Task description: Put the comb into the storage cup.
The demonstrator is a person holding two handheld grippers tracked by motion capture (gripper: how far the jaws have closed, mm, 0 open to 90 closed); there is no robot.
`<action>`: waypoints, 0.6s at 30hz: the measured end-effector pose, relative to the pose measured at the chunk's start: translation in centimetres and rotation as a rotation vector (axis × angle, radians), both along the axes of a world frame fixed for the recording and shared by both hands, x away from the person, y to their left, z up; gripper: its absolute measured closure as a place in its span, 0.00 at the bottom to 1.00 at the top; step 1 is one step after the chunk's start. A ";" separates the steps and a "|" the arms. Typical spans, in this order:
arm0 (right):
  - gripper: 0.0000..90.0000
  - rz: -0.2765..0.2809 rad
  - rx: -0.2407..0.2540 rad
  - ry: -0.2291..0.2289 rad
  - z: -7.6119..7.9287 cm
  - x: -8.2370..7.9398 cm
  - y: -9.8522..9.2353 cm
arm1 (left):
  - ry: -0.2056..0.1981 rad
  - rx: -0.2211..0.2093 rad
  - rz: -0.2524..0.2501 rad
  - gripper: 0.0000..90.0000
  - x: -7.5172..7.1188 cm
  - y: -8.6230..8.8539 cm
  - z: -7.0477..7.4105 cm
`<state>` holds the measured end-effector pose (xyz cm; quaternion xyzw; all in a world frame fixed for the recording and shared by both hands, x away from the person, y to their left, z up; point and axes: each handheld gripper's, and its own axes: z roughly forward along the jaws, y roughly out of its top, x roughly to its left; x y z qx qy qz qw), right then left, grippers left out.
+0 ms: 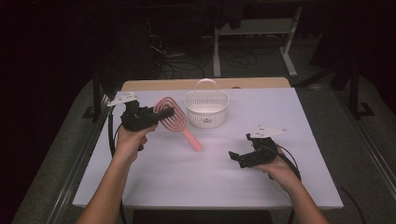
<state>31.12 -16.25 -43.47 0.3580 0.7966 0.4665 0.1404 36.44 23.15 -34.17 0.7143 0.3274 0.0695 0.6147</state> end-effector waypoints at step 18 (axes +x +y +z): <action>0.01 -0.014 -0.024 0.039 -2.4 -2.2 -2.6 | -0.007 -0.013 -0.001 0.73 -0.1 0.2 0.5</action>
